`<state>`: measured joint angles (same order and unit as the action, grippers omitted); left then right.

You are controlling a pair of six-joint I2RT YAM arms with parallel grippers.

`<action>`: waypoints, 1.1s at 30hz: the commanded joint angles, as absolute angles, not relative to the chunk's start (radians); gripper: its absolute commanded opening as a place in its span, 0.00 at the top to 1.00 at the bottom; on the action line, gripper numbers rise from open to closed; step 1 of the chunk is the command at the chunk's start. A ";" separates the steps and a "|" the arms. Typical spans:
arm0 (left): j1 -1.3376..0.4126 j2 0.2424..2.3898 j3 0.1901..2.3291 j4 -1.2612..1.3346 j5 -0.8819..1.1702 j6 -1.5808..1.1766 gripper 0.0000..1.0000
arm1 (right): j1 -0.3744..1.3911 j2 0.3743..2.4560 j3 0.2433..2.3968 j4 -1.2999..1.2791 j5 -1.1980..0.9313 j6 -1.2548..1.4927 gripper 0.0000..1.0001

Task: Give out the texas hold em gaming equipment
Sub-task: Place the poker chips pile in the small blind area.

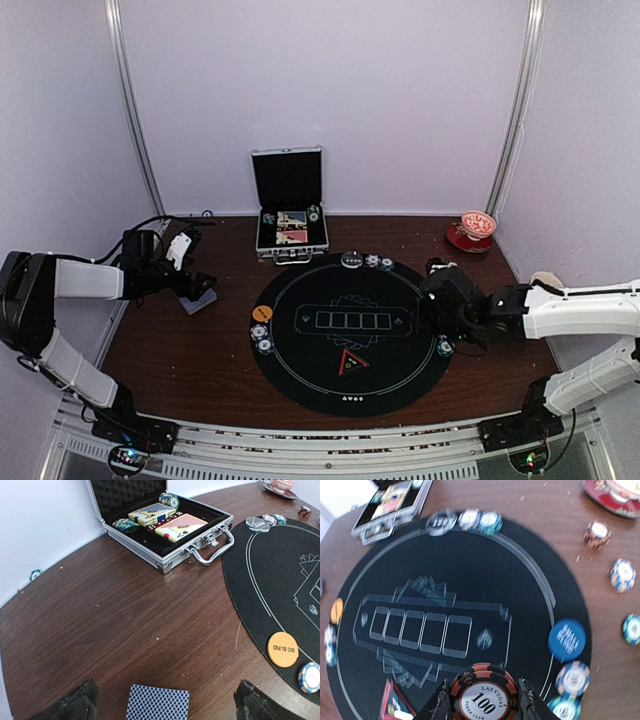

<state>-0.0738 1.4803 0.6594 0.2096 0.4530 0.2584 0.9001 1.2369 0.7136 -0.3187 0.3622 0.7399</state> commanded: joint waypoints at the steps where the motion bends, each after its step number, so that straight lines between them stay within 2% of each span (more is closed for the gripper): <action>1: -0.069 1.466 0.670 0.241 0.461 0.254 0.02 | 1.040 1.193 0.624 -0.375 0.464 0.925 0.71; 6: -0.070 1.465 0.670 0.241 0.460 0.254 0.02 | 1.176 1.202 0.572 -0.424 0.513 1.052 0.71; 9: -0.071 1.468 0.672 0.242 0.460 0.254 0.02 | 1.198 1.206 0.532 -0.422 0.515 1.102 0.71; 33: -0.070 1.470 0.673 0.241 0.457 0.252 0.02 | 1.186 1.272 0.471 -0.450 0.612 1.186 0.70</action>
<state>-0.0738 1.4803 0.6594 0.2096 0.4530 0.2584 1.1927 1.2503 0.4755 -0.4561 0.5701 1.1778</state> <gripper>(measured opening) 0.979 0.402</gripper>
